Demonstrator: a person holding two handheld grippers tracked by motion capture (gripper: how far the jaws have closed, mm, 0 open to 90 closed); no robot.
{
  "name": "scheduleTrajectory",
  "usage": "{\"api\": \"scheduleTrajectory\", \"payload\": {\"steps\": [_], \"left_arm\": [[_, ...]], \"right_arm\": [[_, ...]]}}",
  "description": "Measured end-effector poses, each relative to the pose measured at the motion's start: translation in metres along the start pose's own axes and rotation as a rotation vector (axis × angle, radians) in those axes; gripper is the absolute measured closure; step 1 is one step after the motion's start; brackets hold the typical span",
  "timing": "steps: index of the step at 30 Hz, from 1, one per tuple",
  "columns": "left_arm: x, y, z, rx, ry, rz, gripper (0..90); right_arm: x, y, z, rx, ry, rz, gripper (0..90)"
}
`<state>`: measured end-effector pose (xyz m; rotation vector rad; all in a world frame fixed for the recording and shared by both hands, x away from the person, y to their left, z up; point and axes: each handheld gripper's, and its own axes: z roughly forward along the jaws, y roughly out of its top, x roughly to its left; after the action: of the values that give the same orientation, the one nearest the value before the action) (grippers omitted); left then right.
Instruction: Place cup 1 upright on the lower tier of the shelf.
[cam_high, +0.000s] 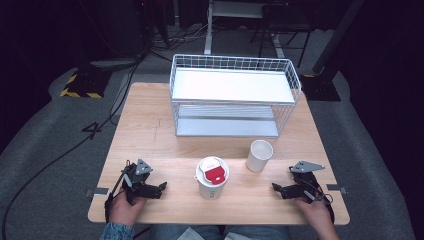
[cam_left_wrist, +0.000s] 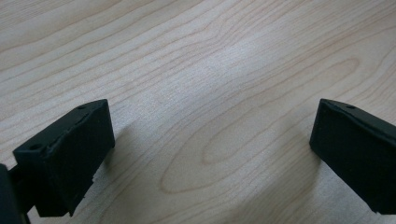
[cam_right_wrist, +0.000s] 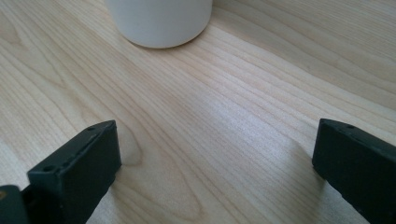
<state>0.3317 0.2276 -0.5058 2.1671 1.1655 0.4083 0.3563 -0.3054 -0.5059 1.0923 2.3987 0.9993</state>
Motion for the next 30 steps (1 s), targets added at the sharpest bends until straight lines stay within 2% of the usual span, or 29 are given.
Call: {"api": "scheduleTrajectory", "payload": {"steps": [4, 20, 24, 30], "left_arm": [[-0.0009, 0.0001, 0.0005, -0.003, 0.005, -0.01, 0.5], [-0.0008, 0.0003, 0.0006, -0.002, 0.004, -0.011, 0.5], [-0.0006, 0.0009, 0.0013, -0.006, 0.007, -0.012, 0.5], [-0.0005, 0.0015, 0.0014, -0.002, 0.01, -0.011, 0.5]], "right_arm": [[-0.0005, -0.0007, -0.0006, -0.001, 0.003, -0.003, 1.0], [-0.0006, -0.0007, -0.0006, -0.001, 0.004, -0.001, 1.1], [-0.0021, -0.0013, -0.0014, 0.0, 0.013, -0.013, 1.1], [-0.0041, 0.0001, 0.0, 0.003, 0.003, -0.002, 0.2]]}}
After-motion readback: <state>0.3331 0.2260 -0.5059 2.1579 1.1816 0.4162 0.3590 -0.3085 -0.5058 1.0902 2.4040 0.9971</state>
